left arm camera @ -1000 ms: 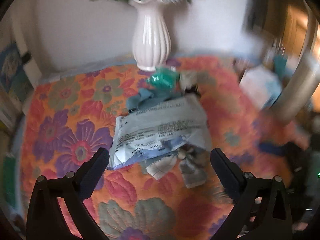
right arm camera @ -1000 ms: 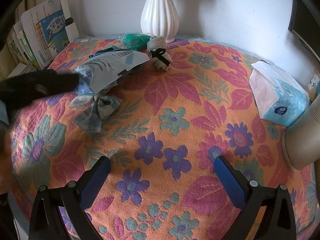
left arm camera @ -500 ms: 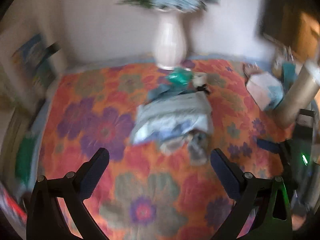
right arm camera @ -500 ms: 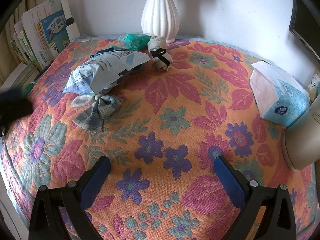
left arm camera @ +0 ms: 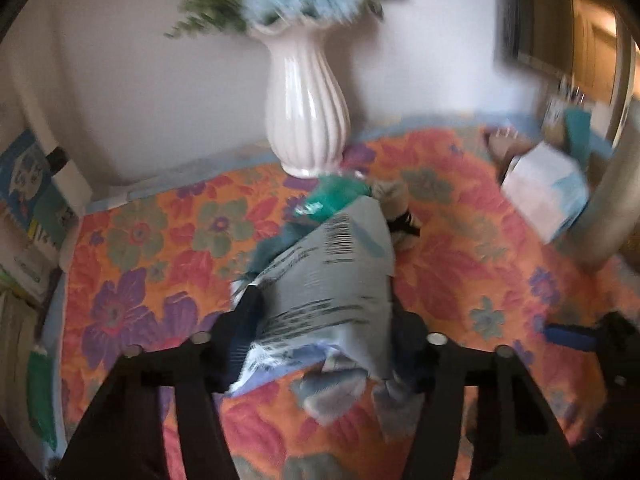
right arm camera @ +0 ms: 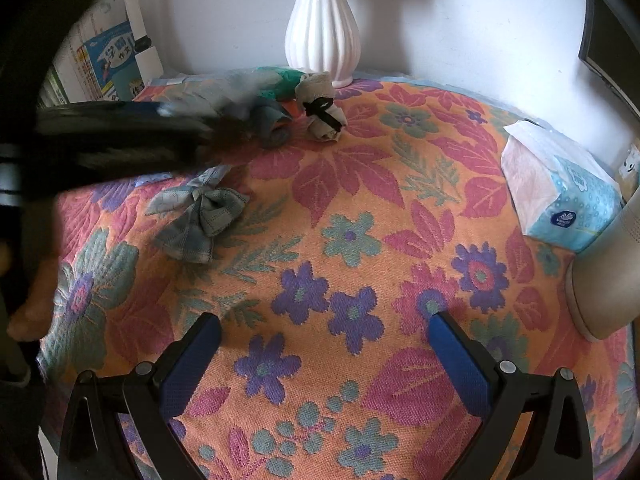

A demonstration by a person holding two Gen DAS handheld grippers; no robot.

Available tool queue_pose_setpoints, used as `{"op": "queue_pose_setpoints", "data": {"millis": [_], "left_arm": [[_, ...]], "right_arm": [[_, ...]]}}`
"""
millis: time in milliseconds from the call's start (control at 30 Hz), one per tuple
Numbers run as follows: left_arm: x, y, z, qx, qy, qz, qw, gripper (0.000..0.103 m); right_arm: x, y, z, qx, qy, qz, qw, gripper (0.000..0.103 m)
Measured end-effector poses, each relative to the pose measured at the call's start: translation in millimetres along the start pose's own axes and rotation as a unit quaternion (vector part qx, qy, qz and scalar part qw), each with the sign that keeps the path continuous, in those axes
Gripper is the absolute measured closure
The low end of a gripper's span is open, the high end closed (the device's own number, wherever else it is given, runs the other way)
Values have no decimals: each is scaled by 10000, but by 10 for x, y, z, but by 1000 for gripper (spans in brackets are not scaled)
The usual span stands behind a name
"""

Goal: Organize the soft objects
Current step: 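Grasp the grey printed bag with the left tool while the right tool grasps the plaid bow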

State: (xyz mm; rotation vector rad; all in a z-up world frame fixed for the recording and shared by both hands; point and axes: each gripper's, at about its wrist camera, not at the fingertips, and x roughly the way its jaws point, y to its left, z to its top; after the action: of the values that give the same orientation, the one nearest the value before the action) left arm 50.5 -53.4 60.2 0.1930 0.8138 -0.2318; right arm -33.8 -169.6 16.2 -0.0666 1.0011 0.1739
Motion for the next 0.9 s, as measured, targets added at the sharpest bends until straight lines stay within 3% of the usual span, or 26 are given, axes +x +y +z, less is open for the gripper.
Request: {"op": "queue_pose_setpoints", "data": {"millis": [67,200,300,400,467,533,600,633,733,800,900], "left_arm": [[-212,98,-72,-108,-174,13,9998,59],[-481,324,-324,-193,-216,-481,9984,59],[-667,469,-618,-65,-215,-623,9978,55],[-732,634,-859,-187,-36,-634,9978,51],[-701,742,-1032,-308,243,-828,9958,51],[-686,810,-1134,-461,399,-1201,9909,46],[-719,843,-1170,-612,354,-1436,9871,14],[-737,843,-1155,-693,272,-1497,9859,9],[-759,764,-1071,-716,87,-1665,9834,7],[-709,717,-971,-815,-57,-1354,9874,7],[-446,755,-817,-1330,55,-1391,9813,7]], "right_arm": [[0,0,3,0,-4,-1,10000,0],[2,6,3,-2,-1,-3,10000,0],[4,14,2,-25,9,-43,10000,0],[5,19,4,-32,14,-51,10000,0],[6,16,5,-42,15,-50,10000,0],[2,18,2,-40,16,-48,10000,0],[-2,19,4,-36,19,-39,10000,0],[-7,15,5,-27,23,-26,10000,0],[-15,-15,23,-4,97,52,9999,0],[-48,-47,41,56,227,196,9995,0],[-217,-94,195,340,95,856,9957,0]]}}
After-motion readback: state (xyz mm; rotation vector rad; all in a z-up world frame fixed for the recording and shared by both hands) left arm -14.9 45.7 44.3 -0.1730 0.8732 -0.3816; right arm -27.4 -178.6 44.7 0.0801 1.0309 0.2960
